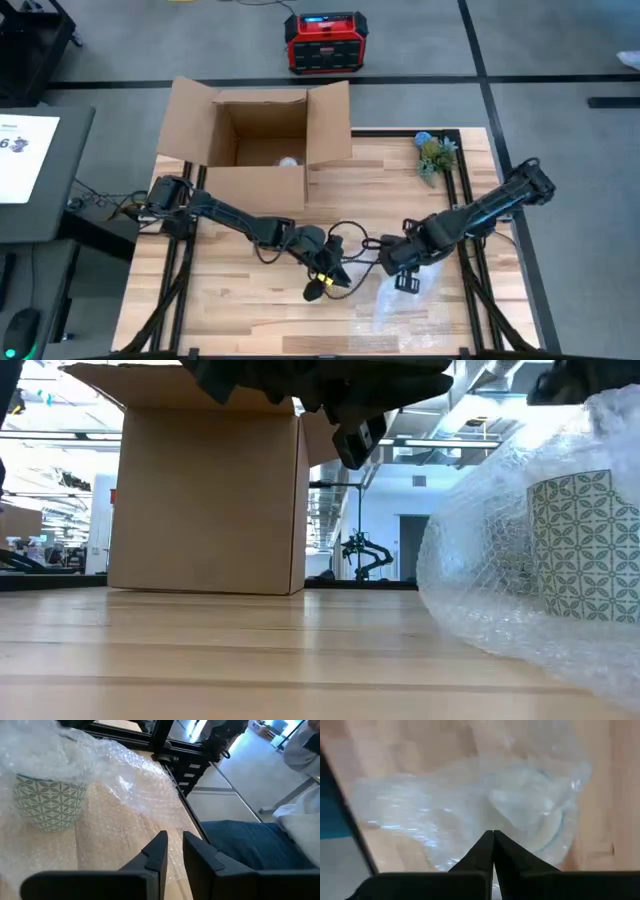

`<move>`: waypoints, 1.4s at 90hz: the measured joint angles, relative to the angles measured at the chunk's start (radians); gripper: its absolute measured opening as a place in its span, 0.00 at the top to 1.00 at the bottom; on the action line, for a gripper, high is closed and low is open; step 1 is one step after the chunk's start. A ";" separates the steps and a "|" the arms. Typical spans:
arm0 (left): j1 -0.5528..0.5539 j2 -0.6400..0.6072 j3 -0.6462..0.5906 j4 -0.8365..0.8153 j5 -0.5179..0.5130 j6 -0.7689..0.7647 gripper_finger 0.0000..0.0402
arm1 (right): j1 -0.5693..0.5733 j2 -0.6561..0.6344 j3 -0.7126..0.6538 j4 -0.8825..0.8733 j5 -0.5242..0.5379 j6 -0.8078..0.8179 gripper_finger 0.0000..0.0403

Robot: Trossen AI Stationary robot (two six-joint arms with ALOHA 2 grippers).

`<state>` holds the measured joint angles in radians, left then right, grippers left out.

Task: Wrap mug
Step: Wrap the green mug with bubble wrap

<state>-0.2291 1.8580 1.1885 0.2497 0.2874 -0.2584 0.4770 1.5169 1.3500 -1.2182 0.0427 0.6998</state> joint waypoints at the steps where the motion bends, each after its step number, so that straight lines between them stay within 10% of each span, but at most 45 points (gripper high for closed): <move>1: 0.000 0.000 0.000 0.000 0.000 0.000 0.91 | 0.003 0.000 0.004 -0.002 0.009 0.000 1.00; 32: -0.001 0.000 0.000 0.002 -0.004 0.000 0.91 | 0.024 0.000 0.093 -0.084 0.324 0.034 1.00; 92: -0.010 0.000 0.000 0.000 -0.031 0.000 0.91 | -0.049 0.024 -0.375 0.348 -0.014 -0.010 1.00; 126: -0.015 0.000 0.000 -0.007 -0.034 0.002 0.91 | -0.008 -0.009 -0.144 0.072 -0.020 -0.038 1.00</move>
<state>-0.2440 1.8580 1.1885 0.2428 0.2531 -0.2562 0.4689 1.5079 1.2064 -1.1464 0.0223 0.6623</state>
